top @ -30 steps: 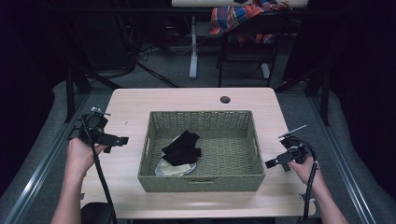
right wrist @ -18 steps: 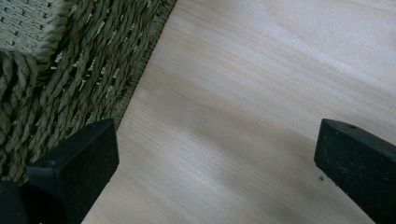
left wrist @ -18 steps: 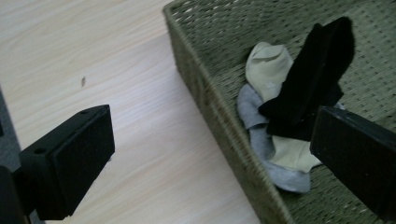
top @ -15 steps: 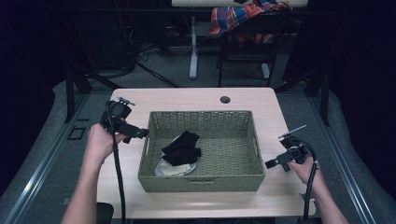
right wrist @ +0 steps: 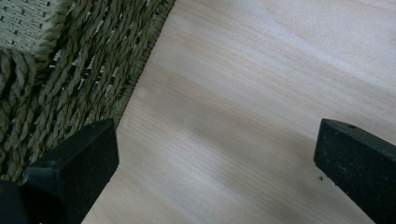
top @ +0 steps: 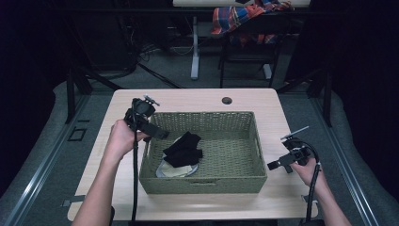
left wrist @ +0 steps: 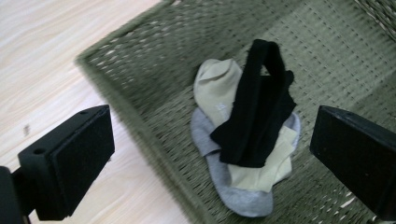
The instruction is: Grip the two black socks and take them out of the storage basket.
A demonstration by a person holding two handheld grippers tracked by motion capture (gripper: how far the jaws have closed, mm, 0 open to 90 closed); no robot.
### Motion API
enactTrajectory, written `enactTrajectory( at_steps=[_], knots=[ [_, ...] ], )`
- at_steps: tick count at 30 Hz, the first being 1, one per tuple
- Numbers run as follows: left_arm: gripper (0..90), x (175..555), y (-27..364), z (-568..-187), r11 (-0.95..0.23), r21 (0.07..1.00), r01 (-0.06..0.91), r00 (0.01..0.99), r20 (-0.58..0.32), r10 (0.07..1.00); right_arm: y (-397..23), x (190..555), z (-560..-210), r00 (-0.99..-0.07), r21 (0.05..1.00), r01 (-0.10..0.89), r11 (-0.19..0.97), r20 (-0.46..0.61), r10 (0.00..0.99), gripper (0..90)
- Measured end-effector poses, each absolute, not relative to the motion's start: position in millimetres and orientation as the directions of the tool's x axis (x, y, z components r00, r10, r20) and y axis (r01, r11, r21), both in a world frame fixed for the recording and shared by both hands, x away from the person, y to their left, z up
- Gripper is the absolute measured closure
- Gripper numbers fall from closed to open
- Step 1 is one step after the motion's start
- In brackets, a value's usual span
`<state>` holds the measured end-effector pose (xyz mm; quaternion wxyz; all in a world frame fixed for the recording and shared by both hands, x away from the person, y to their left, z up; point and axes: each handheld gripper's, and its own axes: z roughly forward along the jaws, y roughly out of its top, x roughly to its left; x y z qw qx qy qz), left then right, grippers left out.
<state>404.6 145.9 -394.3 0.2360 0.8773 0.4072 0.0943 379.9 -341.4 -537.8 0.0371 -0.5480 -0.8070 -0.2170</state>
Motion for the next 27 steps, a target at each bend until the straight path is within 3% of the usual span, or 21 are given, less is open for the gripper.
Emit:
enactTrajectory(
  at_steps=[5, 18, 23, 27],
  knots=[
    [0.2, 411, 131, -405, -0.587, 0.463, 0.664, 0.681, -0.053, 0.730, -344, 382, -537, -0.423, 0.282, 0.895, 0.345, 0.296, 0.856, 0.0],
    [0.8, 427, 101, -434, -0.650, 0.379, 0.659, 0.725, -0.088, 0.683, -343, 380, -539, -0.401, 0.299, 0.901, 0.314, 0.301, 0.865, 0.1],
    [9.3, 433, 96, -444, -0.665, 0.352, 0.659, 0.733, -0.103, 0.672, -343, 380, -539, -0.400, 0.298, 0.902, 0.313, 0.298, 0.867, 0.0],
    [25.3, 433, 91, -449, -0.679, 0.338, 0.652, 0.742, -0.101, 0.663, -343, 381, -539, -0.403, 0.296, 0.901, 0.317, 0.301, 0.864, 0.0]
  ],
)
